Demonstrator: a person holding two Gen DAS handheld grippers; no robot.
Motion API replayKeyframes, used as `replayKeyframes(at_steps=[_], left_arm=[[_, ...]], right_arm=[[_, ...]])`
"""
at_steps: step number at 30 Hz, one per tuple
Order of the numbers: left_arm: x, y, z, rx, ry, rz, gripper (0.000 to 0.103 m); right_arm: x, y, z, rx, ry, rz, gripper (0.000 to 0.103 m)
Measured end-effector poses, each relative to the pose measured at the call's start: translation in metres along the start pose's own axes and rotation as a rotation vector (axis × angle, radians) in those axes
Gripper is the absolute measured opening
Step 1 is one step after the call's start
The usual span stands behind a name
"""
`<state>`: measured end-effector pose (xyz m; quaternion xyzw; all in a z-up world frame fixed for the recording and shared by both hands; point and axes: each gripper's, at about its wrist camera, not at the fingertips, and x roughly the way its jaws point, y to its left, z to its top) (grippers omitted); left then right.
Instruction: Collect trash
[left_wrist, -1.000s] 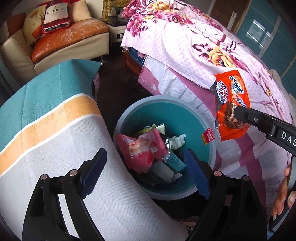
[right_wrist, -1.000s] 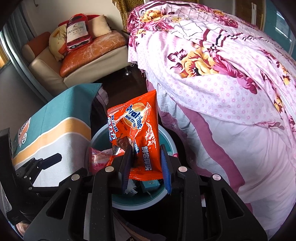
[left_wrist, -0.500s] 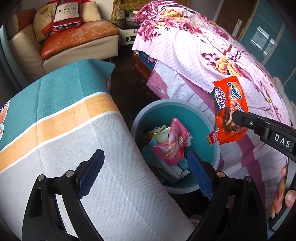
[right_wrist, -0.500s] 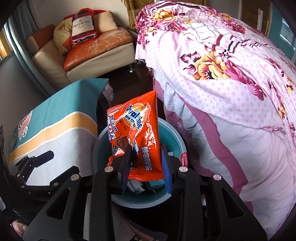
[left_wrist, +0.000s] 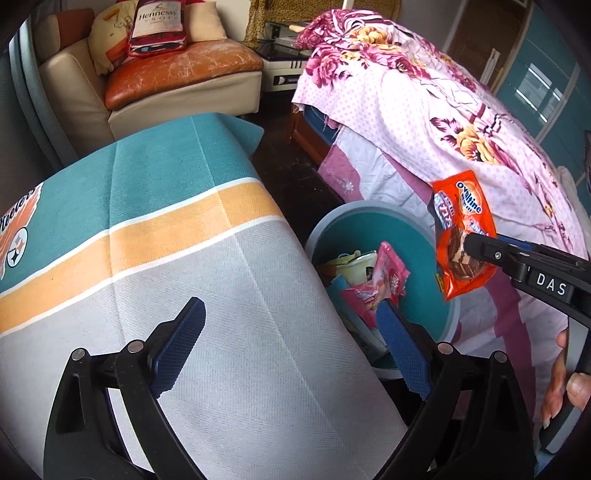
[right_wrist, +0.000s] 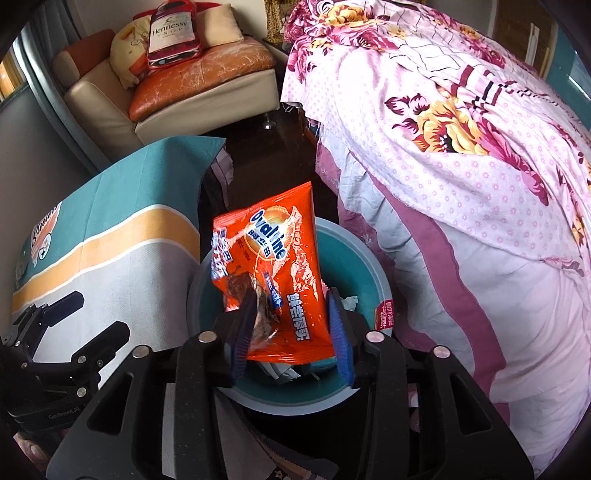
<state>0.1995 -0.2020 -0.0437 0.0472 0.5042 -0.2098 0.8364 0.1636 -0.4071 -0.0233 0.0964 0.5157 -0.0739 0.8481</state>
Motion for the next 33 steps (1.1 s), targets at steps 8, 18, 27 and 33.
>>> replayKeyframes(at_steps=[8,18,27,33], left_arm=[[0.000,0.007,-0.004,-0.007,0.017,0.016,0.095],[-0.030,0.015,-0.015,-0.040,-0.014,0.028,0.095],[-0.063,0.024,-0.032,-0.082,-0.041,0.052,0.096],[-0.083,0.030,-0.046,-0.116,-0.057,0.070,0.099]], right_arm=[[-0.004,0.007,-0.002,-0.016,-0.001,-0.018,0.078],[-0.026,0.022,-0.015,-0.053,0.008,-0.007,0.088],[-0.060,0.039,-0.034,-0.093,-0.009,-0.022,0.090],[-0.082,0.046,-0.054,-0.113,-0.021,-0.014,0.090]])
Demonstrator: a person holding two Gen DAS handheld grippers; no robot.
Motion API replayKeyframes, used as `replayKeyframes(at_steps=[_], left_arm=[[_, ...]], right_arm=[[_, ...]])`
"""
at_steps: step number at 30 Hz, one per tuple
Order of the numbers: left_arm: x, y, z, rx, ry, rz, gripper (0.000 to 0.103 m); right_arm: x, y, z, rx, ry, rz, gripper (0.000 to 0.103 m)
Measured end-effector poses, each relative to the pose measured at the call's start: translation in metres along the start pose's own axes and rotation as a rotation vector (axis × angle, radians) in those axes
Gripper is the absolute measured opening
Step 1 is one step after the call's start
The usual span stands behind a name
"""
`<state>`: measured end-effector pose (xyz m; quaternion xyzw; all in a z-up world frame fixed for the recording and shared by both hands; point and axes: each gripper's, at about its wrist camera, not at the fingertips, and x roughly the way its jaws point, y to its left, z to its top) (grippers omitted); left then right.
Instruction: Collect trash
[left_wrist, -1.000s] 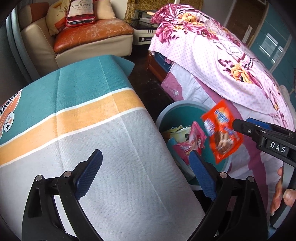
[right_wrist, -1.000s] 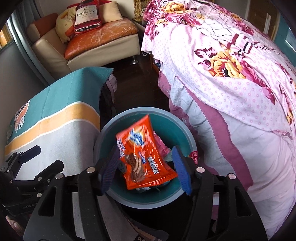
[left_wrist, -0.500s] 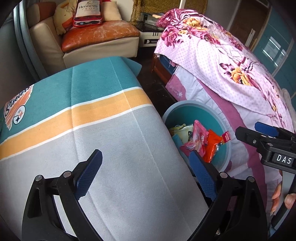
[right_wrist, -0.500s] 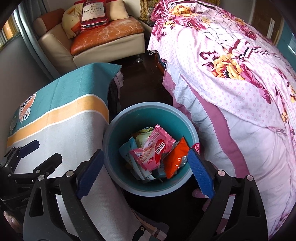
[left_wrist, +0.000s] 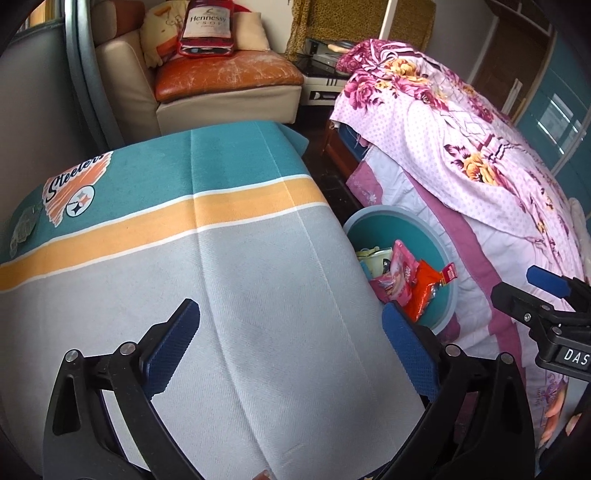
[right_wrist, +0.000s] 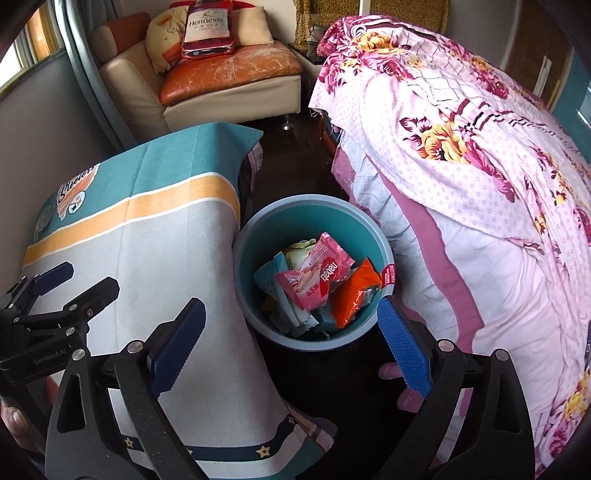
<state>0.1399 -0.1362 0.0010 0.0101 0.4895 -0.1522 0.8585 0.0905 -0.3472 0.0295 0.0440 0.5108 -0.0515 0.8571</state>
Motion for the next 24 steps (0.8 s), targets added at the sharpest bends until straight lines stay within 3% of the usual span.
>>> replayKeyframes(at_steps=[12,24], left_arm=[[-0.031,0.006,-0.032,-0.034,-0.033,0.028,0.099],[-0.033,0.004,-0.056,-0.046,-0.038,0.068,0.099]], right_arm=[[-0.028,0.020,-0.037,-0.092,-0.034,-0.008,0.093],[-0.023,0.006,-0.068,-0.089,-0.029,-0.002,0.094]])
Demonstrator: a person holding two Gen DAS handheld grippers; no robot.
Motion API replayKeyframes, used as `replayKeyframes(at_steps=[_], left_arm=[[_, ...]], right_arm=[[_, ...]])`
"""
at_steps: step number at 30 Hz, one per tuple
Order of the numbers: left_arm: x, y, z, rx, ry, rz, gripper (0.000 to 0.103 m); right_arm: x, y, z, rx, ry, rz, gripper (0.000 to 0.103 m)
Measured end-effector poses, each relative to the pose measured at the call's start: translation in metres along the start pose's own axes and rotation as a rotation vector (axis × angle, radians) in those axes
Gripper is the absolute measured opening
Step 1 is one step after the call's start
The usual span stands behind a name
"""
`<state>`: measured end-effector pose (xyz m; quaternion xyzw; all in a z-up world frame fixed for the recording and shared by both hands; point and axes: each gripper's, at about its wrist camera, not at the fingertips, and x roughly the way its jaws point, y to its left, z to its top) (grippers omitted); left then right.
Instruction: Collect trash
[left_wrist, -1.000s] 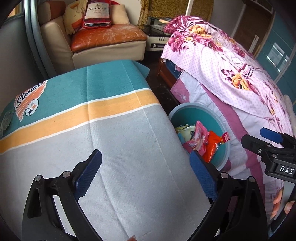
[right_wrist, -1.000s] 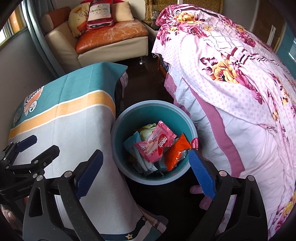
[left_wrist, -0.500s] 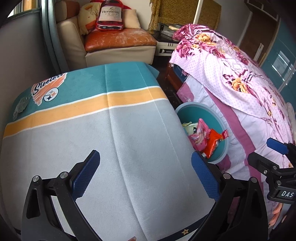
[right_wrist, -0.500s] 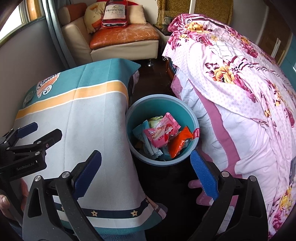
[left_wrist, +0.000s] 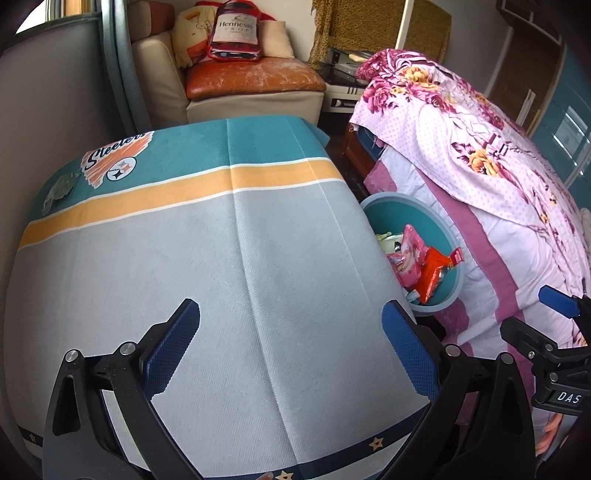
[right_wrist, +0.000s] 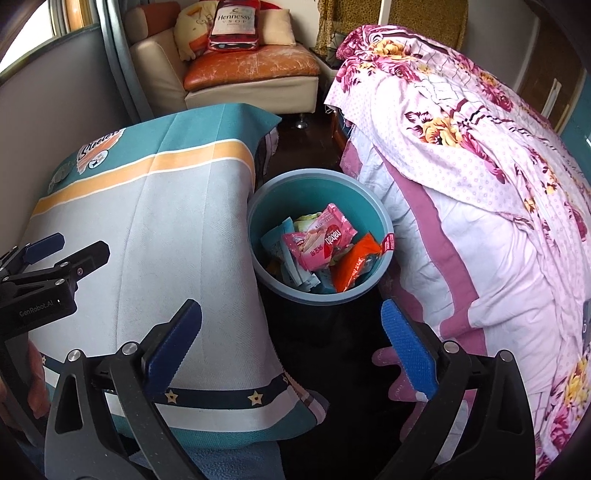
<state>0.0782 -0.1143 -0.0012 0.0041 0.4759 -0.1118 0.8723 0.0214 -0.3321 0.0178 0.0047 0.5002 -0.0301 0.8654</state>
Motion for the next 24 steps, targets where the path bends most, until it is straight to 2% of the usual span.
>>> replayKeyframes(at_steps=[5,24], left_arm=[[0.003,-0.001,-0.005,0.013,0.006,0.018,0.099],[0.014,-0.002,-0.006,0.015,0.014,0.015,0.099]], right_arm=[[0.005,-0.001,-0.005,0.013,0.004,0.010,0.094],[0.016,0.001,-0.002,0.013,0.018,0.007,0.094]])
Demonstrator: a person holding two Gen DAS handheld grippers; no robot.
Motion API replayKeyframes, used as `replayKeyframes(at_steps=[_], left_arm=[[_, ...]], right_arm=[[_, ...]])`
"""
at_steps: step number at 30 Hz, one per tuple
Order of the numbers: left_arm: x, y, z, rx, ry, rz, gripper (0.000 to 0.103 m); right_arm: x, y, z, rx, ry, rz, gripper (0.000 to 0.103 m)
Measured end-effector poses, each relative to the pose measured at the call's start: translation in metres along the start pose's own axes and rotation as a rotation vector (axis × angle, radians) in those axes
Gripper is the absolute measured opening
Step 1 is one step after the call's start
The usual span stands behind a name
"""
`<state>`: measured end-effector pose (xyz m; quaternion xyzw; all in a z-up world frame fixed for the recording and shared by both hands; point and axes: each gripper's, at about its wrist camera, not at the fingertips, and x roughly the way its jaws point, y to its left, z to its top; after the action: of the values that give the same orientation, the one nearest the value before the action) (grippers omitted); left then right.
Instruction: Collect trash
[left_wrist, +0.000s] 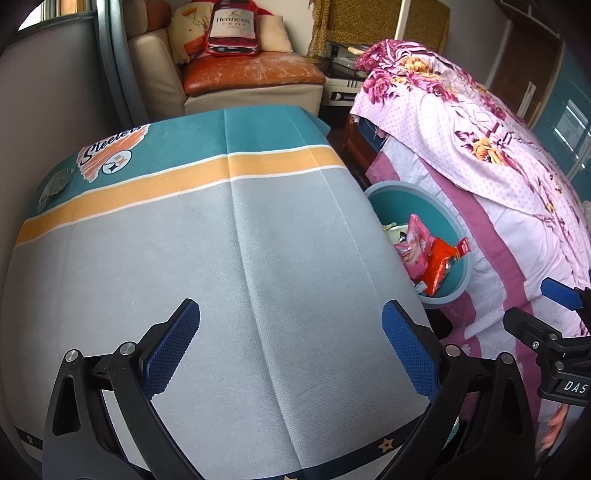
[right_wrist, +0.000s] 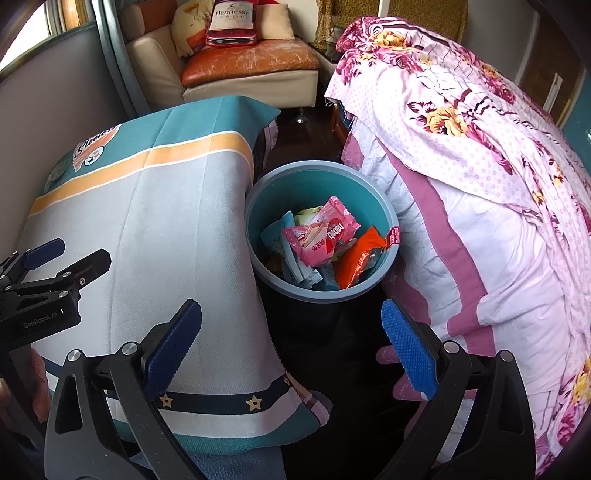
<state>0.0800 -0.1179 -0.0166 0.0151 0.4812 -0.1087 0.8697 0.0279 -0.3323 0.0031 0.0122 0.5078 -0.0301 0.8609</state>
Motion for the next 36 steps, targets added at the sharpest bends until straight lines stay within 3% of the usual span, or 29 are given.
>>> replayKeyframes(at_steps=[36], left_arm=[[0.005,0.013,0.001,-0.025,-0.023,0.037,0.099]], right_arm=[[0.017,0.008,0.004,-0.002,0.030,-0.009,0.094]])
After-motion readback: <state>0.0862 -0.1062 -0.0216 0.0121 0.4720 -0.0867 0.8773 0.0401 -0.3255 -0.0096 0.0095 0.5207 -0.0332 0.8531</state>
